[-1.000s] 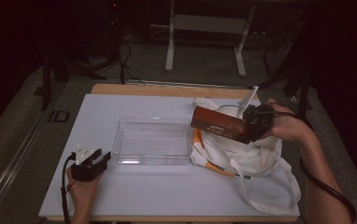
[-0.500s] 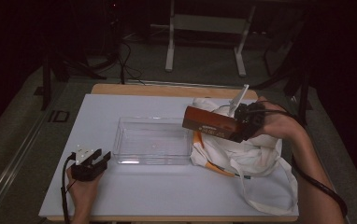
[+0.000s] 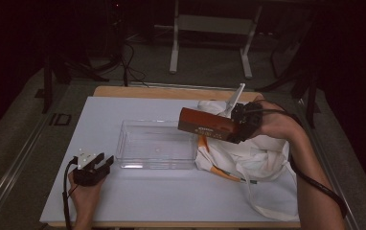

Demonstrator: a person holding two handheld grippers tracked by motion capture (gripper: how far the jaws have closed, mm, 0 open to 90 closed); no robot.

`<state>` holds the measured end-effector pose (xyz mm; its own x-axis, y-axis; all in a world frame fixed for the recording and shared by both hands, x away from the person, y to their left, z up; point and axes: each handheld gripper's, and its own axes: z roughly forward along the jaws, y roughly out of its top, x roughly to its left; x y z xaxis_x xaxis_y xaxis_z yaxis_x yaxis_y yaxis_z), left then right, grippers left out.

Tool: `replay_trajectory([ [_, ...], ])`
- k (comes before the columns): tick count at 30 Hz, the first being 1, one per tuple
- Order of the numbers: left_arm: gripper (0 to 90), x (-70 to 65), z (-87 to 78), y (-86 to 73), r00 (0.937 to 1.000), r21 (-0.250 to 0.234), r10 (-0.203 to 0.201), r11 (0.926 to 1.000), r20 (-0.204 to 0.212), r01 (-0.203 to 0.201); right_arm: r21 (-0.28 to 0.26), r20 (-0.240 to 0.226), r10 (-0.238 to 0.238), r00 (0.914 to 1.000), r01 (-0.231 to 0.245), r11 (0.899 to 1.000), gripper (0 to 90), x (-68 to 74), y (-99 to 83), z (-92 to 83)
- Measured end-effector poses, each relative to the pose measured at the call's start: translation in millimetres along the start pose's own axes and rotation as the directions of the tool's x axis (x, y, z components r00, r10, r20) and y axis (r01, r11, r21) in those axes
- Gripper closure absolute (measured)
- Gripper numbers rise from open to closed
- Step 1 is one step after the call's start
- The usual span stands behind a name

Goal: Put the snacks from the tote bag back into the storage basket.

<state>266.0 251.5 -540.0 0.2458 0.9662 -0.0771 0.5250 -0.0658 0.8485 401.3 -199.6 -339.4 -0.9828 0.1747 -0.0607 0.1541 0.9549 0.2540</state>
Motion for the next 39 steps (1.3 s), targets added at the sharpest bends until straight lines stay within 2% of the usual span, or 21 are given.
replay_trajectory([
  [30,57.7,-0.1,-0.4,-0.1,1.0,-0.004,0.003,1.0,0.003,-0.003,0.017,-0.03,-0.066,0.9974,0.067,0.998,43.4,4.3,36.3,26.0],
  [39,57.7,-0.1,-0.4,-0.2,1.0,-0.004,0.002,1.0,0.003,-0.002,0.015,-0.036,-0.08,0.9961,0.081,0.997,43.4,6.5,44.3,28.8],
])
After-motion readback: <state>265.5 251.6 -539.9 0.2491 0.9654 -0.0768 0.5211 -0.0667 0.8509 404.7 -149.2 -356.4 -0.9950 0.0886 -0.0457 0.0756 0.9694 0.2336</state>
